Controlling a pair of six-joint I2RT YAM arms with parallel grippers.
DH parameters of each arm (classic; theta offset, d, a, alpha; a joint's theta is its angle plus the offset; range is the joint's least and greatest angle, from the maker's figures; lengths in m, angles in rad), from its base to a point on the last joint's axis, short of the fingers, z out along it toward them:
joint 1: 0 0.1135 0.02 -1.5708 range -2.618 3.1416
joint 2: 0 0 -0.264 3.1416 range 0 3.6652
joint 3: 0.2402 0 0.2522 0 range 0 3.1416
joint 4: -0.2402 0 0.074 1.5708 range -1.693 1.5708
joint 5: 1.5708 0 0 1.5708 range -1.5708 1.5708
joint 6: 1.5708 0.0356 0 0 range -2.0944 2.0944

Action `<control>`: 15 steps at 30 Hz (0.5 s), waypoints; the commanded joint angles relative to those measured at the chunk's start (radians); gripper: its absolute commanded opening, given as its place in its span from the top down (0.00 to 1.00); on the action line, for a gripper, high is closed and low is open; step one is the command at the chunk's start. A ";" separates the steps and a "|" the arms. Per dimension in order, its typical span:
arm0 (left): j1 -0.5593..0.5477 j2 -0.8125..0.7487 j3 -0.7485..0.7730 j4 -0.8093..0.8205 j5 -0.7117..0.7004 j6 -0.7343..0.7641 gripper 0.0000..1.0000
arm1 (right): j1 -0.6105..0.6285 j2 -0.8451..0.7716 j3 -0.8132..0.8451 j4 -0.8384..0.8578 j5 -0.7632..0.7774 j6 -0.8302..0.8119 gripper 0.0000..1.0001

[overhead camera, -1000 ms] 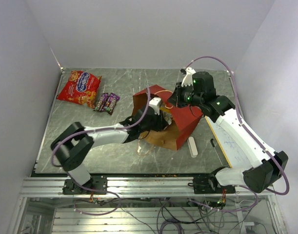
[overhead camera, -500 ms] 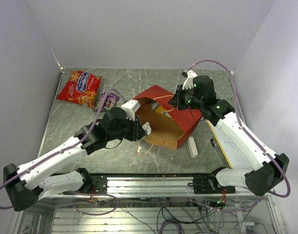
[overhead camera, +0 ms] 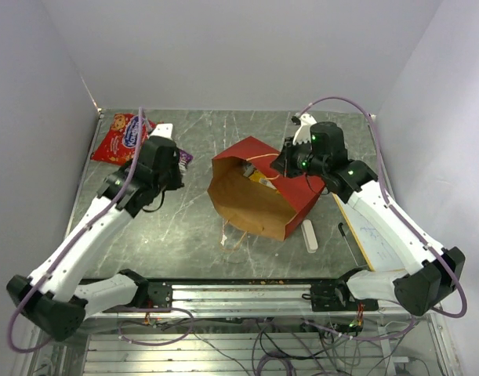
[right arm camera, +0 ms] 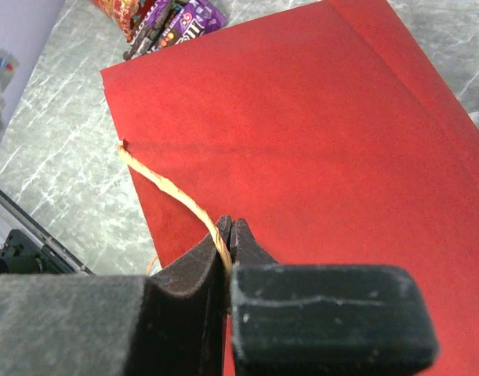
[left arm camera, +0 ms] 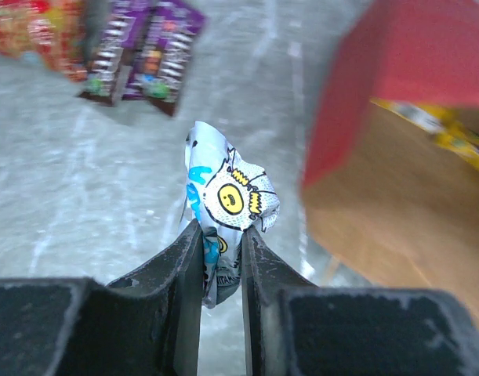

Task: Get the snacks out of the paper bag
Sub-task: Place the snack at the center of the board.

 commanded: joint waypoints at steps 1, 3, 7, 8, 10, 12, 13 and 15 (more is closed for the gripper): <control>0.187 0.097 -0.014 0.022 -0.048 0.052 0.79 | -0.006 0.038 0.042 -0.008 -0.032 -0.039 1.00; 0.300 0.143 -0.051 0.077 -0.024 0.057 0.79 | -0.008 0.051 0.047 -0.008 -0.045 -0.052 1.00; 0.416 0.252 -0.107 0.182 -0.075 0.067 0.79 | -0.007 0.052 0.035 0.018 -0.065 -0.069 1.00; 0.448 0.282 -0.114 0.205 -0.070 0.062 0.79 | -0.006 0.047 0.025 0.030 -0.074 -0.074 1.00; 0.508 0.339 -0.132 0.263 -0.032 0.058 0.79 | -0.008 0.040 0.013 0.048 -0.087 -0.094 1.00; 0.561 0.407 -0.140 0.314 0.027 0.067 0.78 | -0.007 0.041 0.018 0.038 -0.088 -0.127 1.00; 0.589 0.447 -0.129 0.319 0.060 0.074 0.79 | -0.006 0.047 0.031 0.016 -0.087 -0.143 1.00; 0.634 0.527 -0.095 0.311 0.072 0.085 0.80 | -0.008 0.061 0.058 -0.016 -0.097 -0.171 1.00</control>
